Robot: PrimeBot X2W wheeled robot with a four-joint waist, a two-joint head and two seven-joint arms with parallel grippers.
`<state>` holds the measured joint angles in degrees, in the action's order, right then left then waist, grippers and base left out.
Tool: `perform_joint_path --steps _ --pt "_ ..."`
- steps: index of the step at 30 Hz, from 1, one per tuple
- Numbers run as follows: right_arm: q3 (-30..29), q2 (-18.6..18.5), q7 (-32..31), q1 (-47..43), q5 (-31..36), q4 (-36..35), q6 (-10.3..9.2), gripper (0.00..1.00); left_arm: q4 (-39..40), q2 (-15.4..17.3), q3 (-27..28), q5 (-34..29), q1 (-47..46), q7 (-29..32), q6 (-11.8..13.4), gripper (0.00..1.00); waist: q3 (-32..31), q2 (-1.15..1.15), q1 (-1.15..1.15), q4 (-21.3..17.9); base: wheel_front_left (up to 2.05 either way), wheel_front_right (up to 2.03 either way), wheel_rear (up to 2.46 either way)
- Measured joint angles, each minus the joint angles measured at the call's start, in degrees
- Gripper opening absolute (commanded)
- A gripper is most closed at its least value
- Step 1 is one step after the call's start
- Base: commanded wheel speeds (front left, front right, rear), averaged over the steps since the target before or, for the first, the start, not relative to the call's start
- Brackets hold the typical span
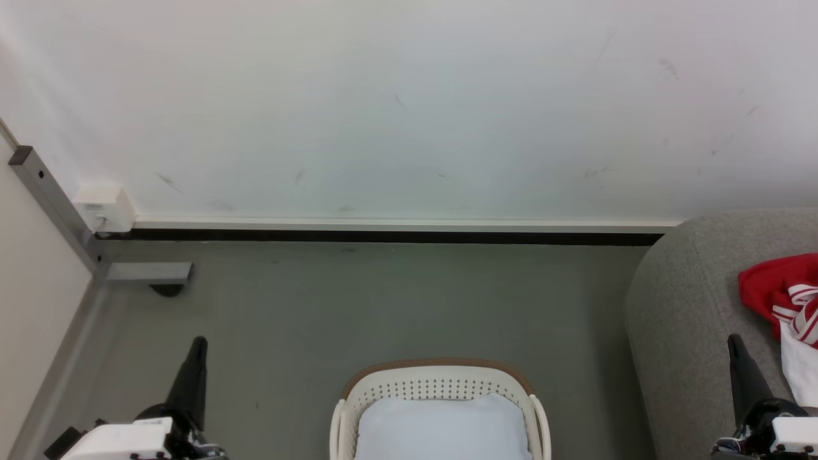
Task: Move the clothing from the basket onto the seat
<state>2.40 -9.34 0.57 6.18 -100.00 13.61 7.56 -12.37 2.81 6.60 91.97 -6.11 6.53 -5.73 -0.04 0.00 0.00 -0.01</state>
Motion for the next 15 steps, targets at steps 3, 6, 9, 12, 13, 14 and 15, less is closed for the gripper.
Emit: perform_joint_path --steps 3,6,9,12,13,14,15 --pt "0.0 0.0 0.0 0.0 0.0 0.0 0.00 0.00 0.0 0.0 0.0 0.0 0.0 0.0 0.0 0.00 0.0 0.00 0.00 0.0 0.00 0.00 0.00" --pt "0.1 -0.1 0.0 0.0 -0.1 0.0 0.00 0.00 0.0 0.0 0.0 0.0 0.0 0.0 0.0 0.00 0.0 0.00 0.00 0.0 0.00 0.00 0.00" --pt "0.1 -0.1 0.0 0.0 -0.2 0.0 0.00 0.00 0.0 0.0 0.0 0.0 0.0 0.0 0.0 0.00 0.0 0.00 0.00 0.0 0.00 0.00 0.00" --pt "0.2 -0.1 0.0 0.0 -0.2 0.0 0.00 0.00 0.0 0.0 0.0 0.0 0.0 0.0 0.0 0.00 0.0 0.00 0.00 0.0 0.00 0.00 0.00" --pt "0.2 -0.1 0.0 0.0 -0.2 0.0 0.00 0.00 0.0 0.0 0.0 0.0 0.0 0.0 0.0 0.00 0.0 0.00 0.00 0.0 0.00 0.00 0.00" --pt "0.2 -0.2 0.0 0.0 -0.2 0.0 0.00 0.00 0.0 0.0 0.0 0.0 0.0 0.0 0.0 0.00 0.0 0.00 0.00 0.0 0.00 0.00 0.00" --pt "0.2 -0.2 0.0 0.0 -0.2 0.0 0.00 0.00 0.0 0.0 0.0 0.0 0.0 0.0 0.0 0.00 0.0 0.00 0.00 0.0 0.00 0.00 0.00"
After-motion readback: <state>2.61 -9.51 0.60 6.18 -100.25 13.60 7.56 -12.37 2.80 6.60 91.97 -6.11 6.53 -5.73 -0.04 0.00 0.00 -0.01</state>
